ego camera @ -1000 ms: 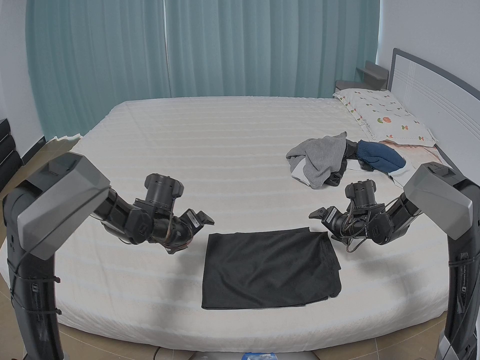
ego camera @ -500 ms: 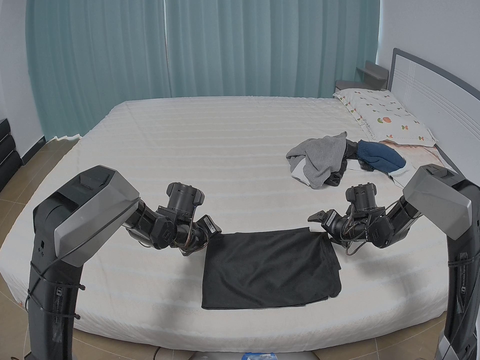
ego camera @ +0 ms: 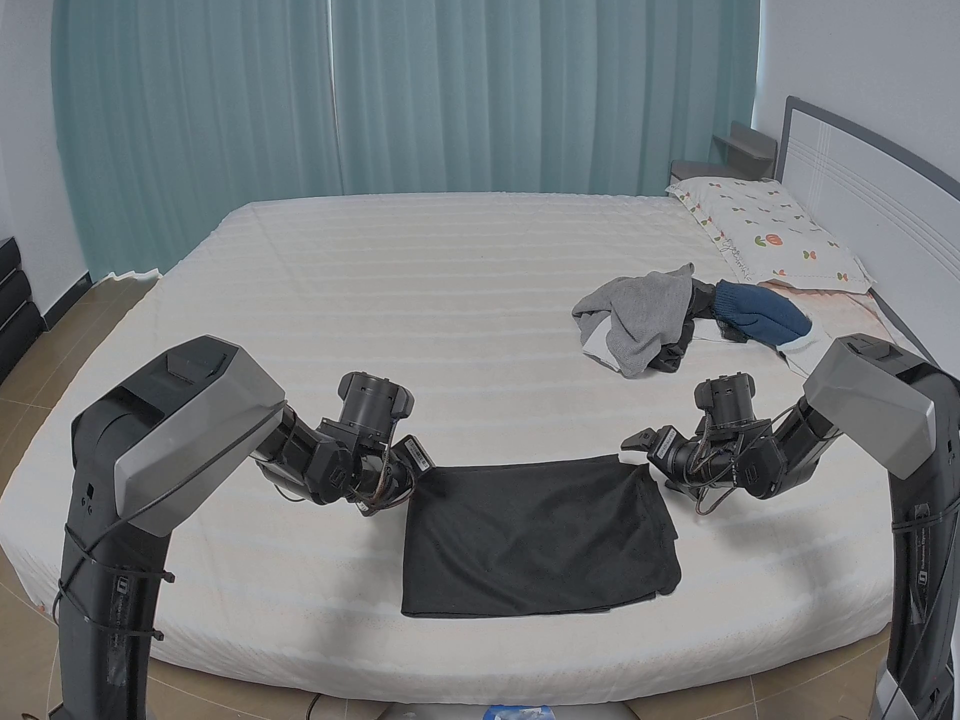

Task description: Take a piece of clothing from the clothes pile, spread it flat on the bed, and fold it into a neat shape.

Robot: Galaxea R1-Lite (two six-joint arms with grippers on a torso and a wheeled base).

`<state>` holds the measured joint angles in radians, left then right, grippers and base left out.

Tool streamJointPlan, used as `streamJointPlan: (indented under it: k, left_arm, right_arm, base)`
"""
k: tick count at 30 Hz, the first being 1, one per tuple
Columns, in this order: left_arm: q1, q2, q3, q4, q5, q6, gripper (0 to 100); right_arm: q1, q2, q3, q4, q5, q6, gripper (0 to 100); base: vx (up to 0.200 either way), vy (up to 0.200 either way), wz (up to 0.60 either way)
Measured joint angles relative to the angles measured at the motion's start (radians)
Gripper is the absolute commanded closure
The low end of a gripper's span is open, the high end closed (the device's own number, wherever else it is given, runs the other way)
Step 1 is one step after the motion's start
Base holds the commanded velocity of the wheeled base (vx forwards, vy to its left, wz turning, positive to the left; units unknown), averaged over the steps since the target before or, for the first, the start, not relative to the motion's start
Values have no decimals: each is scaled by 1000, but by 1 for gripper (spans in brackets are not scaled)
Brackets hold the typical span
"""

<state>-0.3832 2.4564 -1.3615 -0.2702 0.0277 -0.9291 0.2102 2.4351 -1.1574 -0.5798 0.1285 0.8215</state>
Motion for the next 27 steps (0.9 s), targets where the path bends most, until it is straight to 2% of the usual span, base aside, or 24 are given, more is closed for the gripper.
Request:
streamJointPlan:
  k: [1, 2, 10, 27]
  left_arm:
    - [1, 0, 0, 0, 0, -9, 100]
    - [2, 0, 0, 0, 0, -20, 100]
    - [3, 0, 1, -3, 0, -33, 100]
    - [2, 0, 16, -6, 17, -29, 100]
  right_arm:
    - [-1, 1, 0, 0, 0, 0, 0]
    - [-1, 3, 0, -1, 3, -2, 100]
    - [5, 14, -4, -4, 30, -31, 100]
    - [5, 17, 5, -191, 28, -47, 100]
  base:
    - [0, 0, 0]
    - [0, 0, 0]
    - [0, 0, 0]
    - [0, 0, 0]
